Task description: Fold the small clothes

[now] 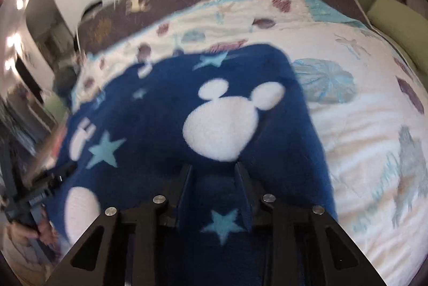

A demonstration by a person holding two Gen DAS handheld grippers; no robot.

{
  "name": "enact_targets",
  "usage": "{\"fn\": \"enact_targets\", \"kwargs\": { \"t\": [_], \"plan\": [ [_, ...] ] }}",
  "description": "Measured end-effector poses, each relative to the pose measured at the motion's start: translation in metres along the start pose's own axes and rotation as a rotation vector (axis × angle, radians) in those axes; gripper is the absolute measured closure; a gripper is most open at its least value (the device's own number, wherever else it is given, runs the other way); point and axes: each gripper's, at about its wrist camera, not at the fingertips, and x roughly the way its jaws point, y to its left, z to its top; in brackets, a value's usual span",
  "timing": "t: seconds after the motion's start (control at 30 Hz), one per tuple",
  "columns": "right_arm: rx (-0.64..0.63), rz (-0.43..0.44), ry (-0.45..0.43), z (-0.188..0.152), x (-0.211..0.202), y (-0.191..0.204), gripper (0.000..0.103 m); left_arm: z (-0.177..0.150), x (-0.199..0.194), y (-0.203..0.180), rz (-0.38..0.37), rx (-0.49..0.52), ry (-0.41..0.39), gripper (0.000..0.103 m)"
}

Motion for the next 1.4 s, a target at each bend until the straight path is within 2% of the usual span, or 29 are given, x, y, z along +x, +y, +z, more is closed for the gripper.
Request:
{"fn": "enact_targets", "kwargs": {
  "t": [0.1, 0.13, 0.17, 0.23, 0.27, 0.3, 0.37, 0.4, 0.47, 0.5, 0.57, 0.67, 0.73, 0.8, 0.87, 0.9, 0.93, 0.97, 1.03, 1.07, 1.13, 1.2, 1.3, 1.4],
  "plan": [
    [0.054, 0.028, -0.039, -0.005, -0.035, -0.008, 0.072, -0.012, -0.038, 0.007, -0.03, -0.026, -0.06, 0.033],
    [0.056, 0.037, -0.064, -0.009, -0.046, -0.011, 0.07, -0.016, -0.043, 0.009, -0.02, -0.022, -0.075, 0.032],
    [0.056, 0.022, -0.07, -0.012, -0.052, -0.013, 0.069, -0.024, -0.046, 0.014, 0.029, -0.014, -0.075, 0.029],
    [0.075, -0.064, -0.041, -0.021, -0.05, -0.026, 0.069, -0.037, -0.035, 0.029, 0.126, -0.05, -0.008, 0.029],
    [0.106, -0.084, -0.006, -0.028, -0.045, -0.035, 0.07, -0.044, -0.031, 0.038, 0.128, -0.091, 0.032, 0.029],
    [0.167, -0.036, 0.014, -0.037, -0.043, -0.047, 0.07, -0.054, -0.029, 0.052, 0.073, -0.177, 0.068, 0.029],
    [0.277, 0.079, -0.013, -0.05, -0.057, -0.063, 0.069, -0.069, -0.038, 0.068, -0.042, -0.293, 0.057, 0.029],
    [0.309, 0.11, -0.026, -0.055, -0.064, -0.068, 0.064, -0.076, -0.042, 0.074, -0.087, -0.333, 0.051, 0.029],
    [0.372, 0.143, -0.042, -0.064, -0.077, -0.078, 0.048, -0.083, -0.044, 0.077, -0.124, -0.359, 0.076, 0.029],
    [0.389, 0.126, -0.033, -0.067, -0.081, -0.079, 0.034, -0.086, -0.044, 0.076, -0.142, -0.367, 0.097, 0.029],
    [0.395, 0.112, -0.015, -0.074, -0.086, -0.081, 0.033, -0.089, -0.046, 0.068, -0.19, -0.369, 0.099, 0.029],
    [0.445, 0.268, 0.02, -0.082, -0.078, -0.087, 0.032, -0.082, -0.037, 0.063, -0.324, -0.416, 0.107, 0.029],
    [0.523, 0.39, 0.023, -0.076, -0.058, -0.089, 0.027, -0.073, -0.023, 0.064, -0.351, -0.476, 0.106, 0.029],
    [0.585, 0.429, 0.028, -0.069, -0.037, -0.09, 0.026, -0.067, -0.006, 0.074, -0.389, -0.589, 0.095, 0.031],
    [0.611, 0.411, 0.029, -0.058, -0.021, -0.086, 0.026, -0.063, 0.004, 0.085, -0.417, -0.693, 0.075, 0.062],
    [0.632, 0.374, 0.029, -0.052, -0.016, -0.084, 0.036, -0.064, 0.011, 0.092, -0.451, -0.75, 0.096, 0.081],
    [0.647, 0.354, 0.014, -0.047, -0.016, -0.082, 0.084, -0.067, 0.014, 0.096, -0.482, -0.8, 0.11, 0.082],
    [0.643, 0.34, 0.014, -0.045, -0.017, -0.081, 0.088, -0.07, 0.012, 0.098, -0.499, -0.828, 0.101, 0.085],
    [0.624, 0.32, -0.001, -0.04, -0.026, -0.077, 0.092, -0.067, -0.012, 0.091, -0.46, -0.75, 0.052, 0.087],
    [0.562, 0.282, -0.033, -0.039, -0.043, -0.068, 0.092, -0.065, -0.026, 0.085, -0.455, -0.706, 0.03, 0.087],
    [0.487, 0.232, -0.069, -0.041, -0.071, -0.055, 0.093, -0.063, -0.054, 0.075, -0.47, -0.647, 0.005, 0.088],
    [0.461, 0.229, -0.081, -0.045, -0.093, -0.051, 0.093, -0.065, -0.08, 0.07, -0.487, -0.593, -0.008, 0.088],
    [0.411, 0.193, -0.068, -0.066, -0.124, -0.049, 0.093, -0.082, -0.107, 0.054, -0.479, -0.522, 0.024, 0.087],
    [0.327, 0.141, -0.012, -0.09, -0.131, -0.046, 0.089, -0.115, -0.114, 0.049, -0.445, -0.506, 0.094, 0.087]
  ]
}}
